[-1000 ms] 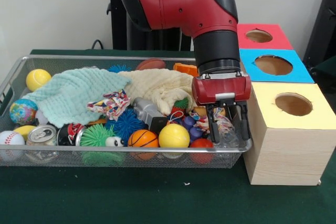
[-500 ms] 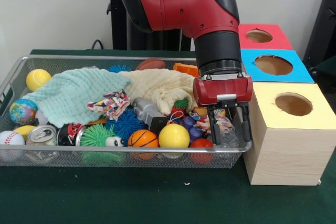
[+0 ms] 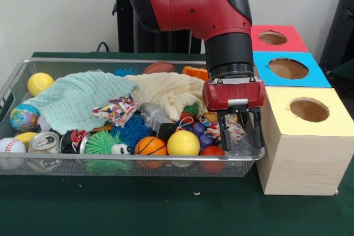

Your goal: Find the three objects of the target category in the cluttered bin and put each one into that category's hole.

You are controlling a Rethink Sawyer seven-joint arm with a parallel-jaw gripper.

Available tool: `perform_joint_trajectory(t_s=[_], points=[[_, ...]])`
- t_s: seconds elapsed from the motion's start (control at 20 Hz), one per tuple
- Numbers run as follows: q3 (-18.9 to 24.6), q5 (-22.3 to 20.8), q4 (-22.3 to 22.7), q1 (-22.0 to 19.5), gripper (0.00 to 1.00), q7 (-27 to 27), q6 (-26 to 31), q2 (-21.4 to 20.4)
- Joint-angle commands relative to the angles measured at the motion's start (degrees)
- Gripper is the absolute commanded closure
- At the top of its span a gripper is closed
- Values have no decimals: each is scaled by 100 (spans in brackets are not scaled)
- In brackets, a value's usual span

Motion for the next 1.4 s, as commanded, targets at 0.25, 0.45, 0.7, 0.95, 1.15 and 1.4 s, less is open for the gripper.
perform_joint_trajectory(t_s=[0.25,0.45,0.7,0.95,1.15,1.4], points=[[-192,-63,-383,99,0,657,584,134],[-230,-83,-433,132,0,618,620,161],[-331,-91,-517,199,0,494,815,210],[-348,-154,-543,190,0,507,911,223],[-344,-174,-577,174,0,592,824,286],[-350,-174,-686,189,0,593,832,496]])
